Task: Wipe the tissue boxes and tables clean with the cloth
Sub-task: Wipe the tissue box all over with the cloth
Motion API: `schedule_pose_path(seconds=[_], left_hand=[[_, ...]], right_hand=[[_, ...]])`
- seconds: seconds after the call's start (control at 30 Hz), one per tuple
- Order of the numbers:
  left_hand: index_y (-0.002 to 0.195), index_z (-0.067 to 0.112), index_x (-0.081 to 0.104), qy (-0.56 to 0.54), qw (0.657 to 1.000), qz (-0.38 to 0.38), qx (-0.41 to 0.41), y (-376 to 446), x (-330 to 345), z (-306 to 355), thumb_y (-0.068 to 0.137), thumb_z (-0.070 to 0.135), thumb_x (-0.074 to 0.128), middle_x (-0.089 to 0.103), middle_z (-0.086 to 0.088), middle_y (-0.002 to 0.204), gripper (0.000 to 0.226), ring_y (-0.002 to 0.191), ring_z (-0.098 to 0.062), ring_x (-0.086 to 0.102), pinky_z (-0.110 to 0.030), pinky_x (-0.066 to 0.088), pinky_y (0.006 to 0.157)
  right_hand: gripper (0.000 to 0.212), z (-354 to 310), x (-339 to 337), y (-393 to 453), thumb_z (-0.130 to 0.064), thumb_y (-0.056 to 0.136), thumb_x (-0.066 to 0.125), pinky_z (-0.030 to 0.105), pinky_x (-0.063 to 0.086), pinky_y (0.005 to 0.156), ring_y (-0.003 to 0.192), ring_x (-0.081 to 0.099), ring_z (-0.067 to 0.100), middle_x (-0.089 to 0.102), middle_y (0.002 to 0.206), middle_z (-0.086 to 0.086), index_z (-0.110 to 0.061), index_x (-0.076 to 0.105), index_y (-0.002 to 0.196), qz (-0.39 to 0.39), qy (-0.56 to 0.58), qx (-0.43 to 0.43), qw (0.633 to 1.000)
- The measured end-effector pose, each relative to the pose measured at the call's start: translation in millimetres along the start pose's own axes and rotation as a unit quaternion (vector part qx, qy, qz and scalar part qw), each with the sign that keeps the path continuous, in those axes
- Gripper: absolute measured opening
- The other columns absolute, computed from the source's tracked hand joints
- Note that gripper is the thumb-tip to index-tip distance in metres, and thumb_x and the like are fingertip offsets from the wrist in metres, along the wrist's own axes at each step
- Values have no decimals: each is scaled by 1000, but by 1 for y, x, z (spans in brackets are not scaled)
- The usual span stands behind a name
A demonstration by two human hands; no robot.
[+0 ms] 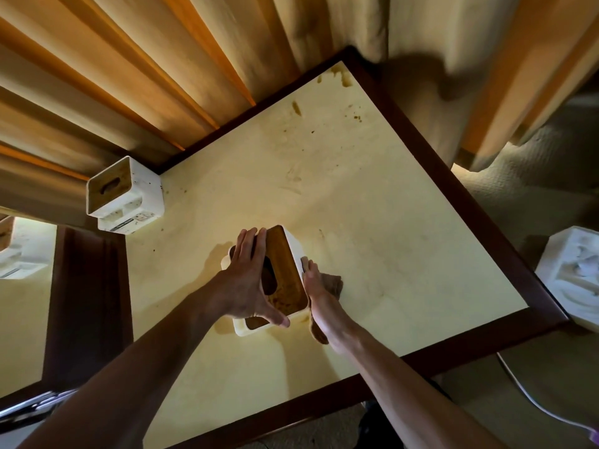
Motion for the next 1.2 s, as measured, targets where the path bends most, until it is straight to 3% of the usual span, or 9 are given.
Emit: schedule_pose_path(seconds=[0.23, 0.43, 0.53, 0.63, 0.73, 0.8, 0.93, 1.1, 1.2], left_hand=[[146, 25, -40, 2, 1000, 1, 3, -1, 0, 3, 40, 74, 87, -45, 15, 152, 172, 139, -13, -44, -47, 4, 121], [146, 24, -40, 8, 1000, -4, 4, 0, 0, 2, 42, 75, 86, -44, 13, 153, 171, 138, -15, -45, -46, 0, 119], [145, 26, -41, 6, 1000, -6, 5, 2, 1, 1, 40, 77, 84, -46, 13, 152, 172, 137, -15, -46, -46, -2, 119], [142, 27, -43, 4, 1000, -10, 6, 2, 3, 1, 39, 78, 83, -48, 13, 151, 171, 136, -14, -48, -44, -4, 117], [143, 26, -43, 11, 1000, -11, 5, 3, 3, 0, 38, 82, 81, -47, 12, 151, 172, 137, -16, -47, -45, -5, 118], [145, 25, -40, 9, 1000, -8, 9, 3, 3, -1, 38, 82, 81, -46, 12, 152, 172, 137, -16, -46, -44, -4, 118], [144, 27, -42, 1, 1000, -5, 12, 3, 3, 0, 41, 77, 84, -47, 14, 151, 170, 137, -15, -47, -42, -2, 116], [143, 29, -43, -6, 1000, -8, 9, 4, 4, -3, 37, 82, 82, -47, 13, 151, 172, 136, -13, -48, -48, -3, 121], [142, 30, -43, -4, 1000, -5, 11, 4, 4, -3, 36, 83, 81, -47, 15, 151, 172, 136, -14, -48, -49, -2, 121]], right_hand=[[104, -2, 0, 22, -95, 62, 16, 40, 3, 117, 148, -12, 6, -17, 160, -17, -46, -9, 151, -15, -12, 7, 1000], [61, -22, -5, 43, -61, 98, 17, 51, 7, 122, 149, -8, 11, -14, 161, -15, -43, -6, 152, 2, 1, -20, 1000], [57, -41, -5, 44, -53, 102, 26, 49, 20, 119, 149, 16, 18, 11, 163, -7, -35, 14, 154, 35, 17, -45, 998], [35, -58, -11, 39, -32, 104, 41, 44, 44, 107, 122, 54, 24, 51, 138, 14, -27, 53, 137, 77, 54, -124, 988], [38, -54, -9, 35, -21, 104, 45, 23, 27, 116, 138, 32, -3, 40, 151, -12, -33, 52, 139, 47, 38, -153, 986], [42, -49, -8, 27, -10, 103, 43, 14, 27, 112, 131, 34, -12, 38, 148, -13, -36, 55, 133, 39, 53, -166, 984], [48, -27, -6, 5, -7, 102, 43, 39, 22, 121, 143, 24, 0, 35, 149, -22, -45, 58, 126, 7, 107, -173, 979], [43, -3, -6, -18, -12, 105, 36, 7, 31, 105, 138, 23, -13, 28, 155, -10, -32, 39, 143, 11, 123, -149, 981], [42, 2, -5, -24, -23, 106, 34, 6, 24, 105, 139, 19, -13, 20, 158, -19, -51, 37, 137, 23, 83, -125, 988]])
Point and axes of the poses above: each hand's wrist, its own y-axis towards the middle knuckle, its own x-axis out of the palm, z = x × y, the point moved 6 cm from there along y, towards the middle knuckle
